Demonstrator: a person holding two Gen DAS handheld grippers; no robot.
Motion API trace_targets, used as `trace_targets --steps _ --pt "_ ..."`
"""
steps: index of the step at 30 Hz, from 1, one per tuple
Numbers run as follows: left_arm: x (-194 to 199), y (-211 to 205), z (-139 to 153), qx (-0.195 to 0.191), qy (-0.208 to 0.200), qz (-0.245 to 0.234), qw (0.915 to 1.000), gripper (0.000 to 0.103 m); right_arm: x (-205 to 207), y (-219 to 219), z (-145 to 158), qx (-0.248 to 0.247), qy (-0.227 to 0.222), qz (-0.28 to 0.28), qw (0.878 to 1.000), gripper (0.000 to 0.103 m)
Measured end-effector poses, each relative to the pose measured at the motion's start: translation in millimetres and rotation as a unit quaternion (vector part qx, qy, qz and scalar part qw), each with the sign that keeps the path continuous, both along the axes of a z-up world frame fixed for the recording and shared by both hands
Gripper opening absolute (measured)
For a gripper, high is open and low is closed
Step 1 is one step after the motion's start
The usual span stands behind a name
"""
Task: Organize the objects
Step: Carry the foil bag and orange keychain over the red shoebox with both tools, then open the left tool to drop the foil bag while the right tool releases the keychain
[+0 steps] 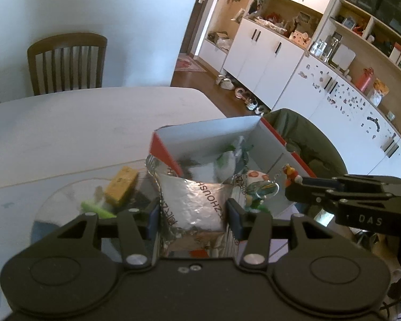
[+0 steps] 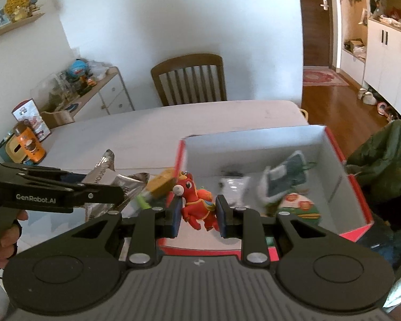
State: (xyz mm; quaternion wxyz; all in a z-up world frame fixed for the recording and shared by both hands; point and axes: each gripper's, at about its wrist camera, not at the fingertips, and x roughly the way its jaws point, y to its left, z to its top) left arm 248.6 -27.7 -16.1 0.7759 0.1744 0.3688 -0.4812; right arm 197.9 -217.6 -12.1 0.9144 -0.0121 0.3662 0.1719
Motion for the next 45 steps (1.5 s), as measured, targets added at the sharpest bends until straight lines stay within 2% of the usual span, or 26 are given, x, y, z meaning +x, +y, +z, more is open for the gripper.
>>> trace_targets --steps 8,18,33,45 --pt "-17.1 -44.9 -13.1 0.007 -0.012 -0.002 0.9999 0.049 20.8 -47.2 -7.3 -0.009 0.01 -0.003 1.0 0.026" --pt "-20.3 -103.8 -41.3 0.052 -0.027 -0.003 0.9983 0.049 56.7 -85.3 -29.8 -0.033 0.04 0.007 0.999 0.026" --pt "-9.6 -165.1 -95.9 0.13 -0.054 0.002 0.99 0.049 98.9 -83.7 -72.9 -0.07 0.105 0.059 0.99 0.026" --pt "-1.4 -179.4 -119.4 0.168 -0.04 0.004 0.9849 0.049 115.7 -78.8 -98.5 -0.095 0.148 0.074 0.982 0.026"
